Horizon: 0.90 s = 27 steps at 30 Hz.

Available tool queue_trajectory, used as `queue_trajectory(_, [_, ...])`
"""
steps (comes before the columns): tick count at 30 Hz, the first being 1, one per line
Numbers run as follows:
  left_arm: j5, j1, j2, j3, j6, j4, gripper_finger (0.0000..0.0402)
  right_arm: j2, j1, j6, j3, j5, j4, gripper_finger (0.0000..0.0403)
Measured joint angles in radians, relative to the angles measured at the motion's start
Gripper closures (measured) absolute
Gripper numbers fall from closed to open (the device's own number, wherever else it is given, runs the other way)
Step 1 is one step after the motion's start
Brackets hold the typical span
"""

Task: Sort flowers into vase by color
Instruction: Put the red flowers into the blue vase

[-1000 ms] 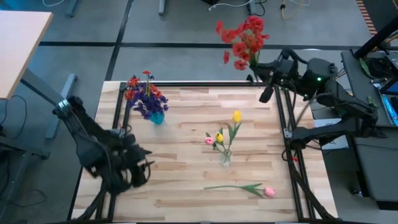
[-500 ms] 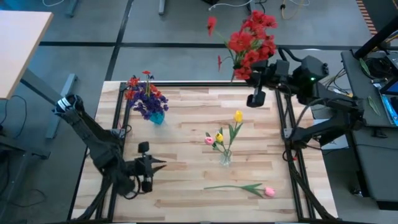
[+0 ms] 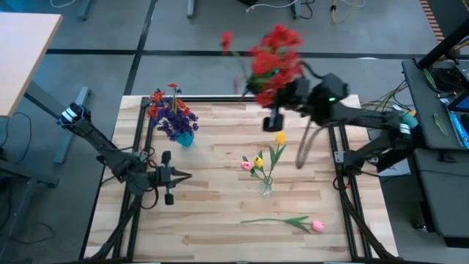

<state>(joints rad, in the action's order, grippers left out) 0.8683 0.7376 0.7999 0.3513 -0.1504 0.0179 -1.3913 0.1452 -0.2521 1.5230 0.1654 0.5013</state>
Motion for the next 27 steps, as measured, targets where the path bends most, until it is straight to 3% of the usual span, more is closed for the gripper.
queue_trajectory(5, [0.066,-0.008,-0.069,-0.032,0.156,0.057,0.0399,-0.1,-0.004,0.043,0.011,-0.007,0.078,0.0385])
queue_trajectory(11, [0.127,-0.031,-0.164,0.014,0.325,0.08,0.0395,-0.164,-0.018,0.034,0.011,-0.007,0.106,0.0385])
queue_trajectory(15, [0.019,-0.065,-0.208,0.06,0.386,0.129,0.0369,-0.197,-0.038,0.042,0.012,-0.007,0.153,0.0385])
queue_trajectory(19, [-0.041,-0.094,-0.201,0.064,0.521,0.303,0.0322,-0.199,-0.069,0.06,0.014,0.013,0.145,0.0385])
queue_trajectory(22, [-0.061,-0.125,-0.162,0.064,0.612,0.481,0.028,-0.193,-0.096,0.081,0.014,0.039,0.142,0.0385])
queue_trajectory(27, [-0.212,-0.204,-0.056,0.099,0.661,0.643,0.0224,-0.195,-0.151,0.114,0.014,0.053,0.106,0.0385])
